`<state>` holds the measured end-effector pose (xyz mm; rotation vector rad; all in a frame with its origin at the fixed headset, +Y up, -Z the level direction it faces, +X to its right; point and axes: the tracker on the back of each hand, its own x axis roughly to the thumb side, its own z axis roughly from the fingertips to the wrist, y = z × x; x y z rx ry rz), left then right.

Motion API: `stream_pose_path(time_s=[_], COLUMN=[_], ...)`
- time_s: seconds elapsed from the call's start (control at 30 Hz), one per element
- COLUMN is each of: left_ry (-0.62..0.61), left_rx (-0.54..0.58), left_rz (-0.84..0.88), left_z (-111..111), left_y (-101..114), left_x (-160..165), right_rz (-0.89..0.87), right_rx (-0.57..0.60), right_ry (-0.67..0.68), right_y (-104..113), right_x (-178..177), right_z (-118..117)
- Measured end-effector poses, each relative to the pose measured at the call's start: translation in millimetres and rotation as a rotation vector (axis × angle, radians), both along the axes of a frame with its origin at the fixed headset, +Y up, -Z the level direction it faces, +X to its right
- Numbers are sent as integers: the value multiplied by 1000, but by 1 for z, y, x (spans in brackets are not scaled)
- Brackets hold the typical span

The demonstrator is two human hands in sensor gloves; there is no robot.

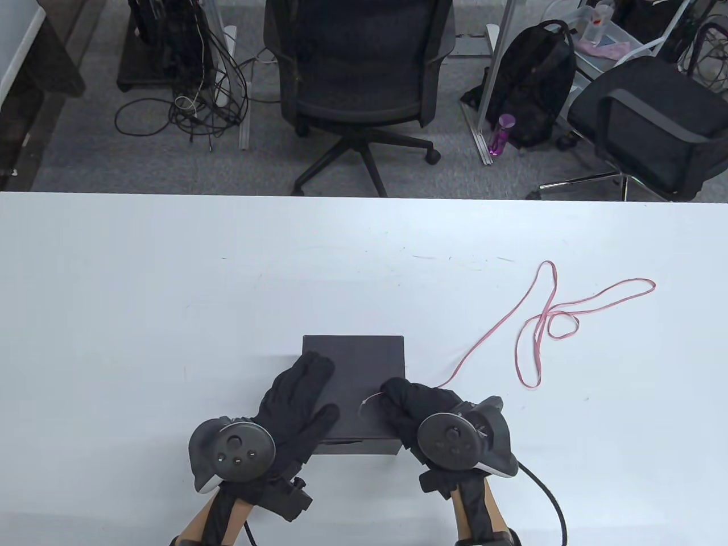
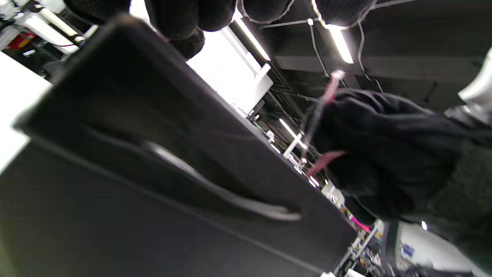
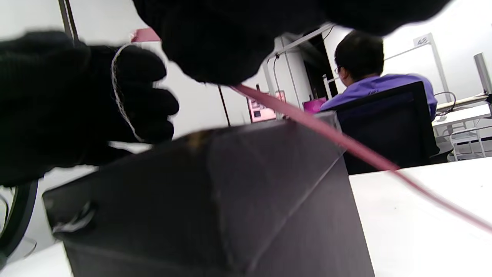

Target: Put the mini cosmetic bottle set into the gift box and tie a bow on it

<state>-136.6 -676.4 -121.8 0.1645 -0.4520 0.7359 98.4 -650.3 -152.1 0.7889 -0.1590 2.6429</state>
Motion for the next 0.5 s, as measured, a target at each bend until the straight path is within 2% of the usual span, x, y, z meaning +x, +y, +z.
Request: stream_pose_path(time_s=[0.23, 0.5], left_ry=[-1, 83], left_rx=[40, 82], left_rz=[-178, -216], left_z=[6, 4], left_y=[0, -3], left_x=[17, 19], right_rz=[78, 96], right_rx=[30, 65], right_ry=[22, 16], right_y=[-4, -5], right_x=[-18, -25], right_z=[7, 11])
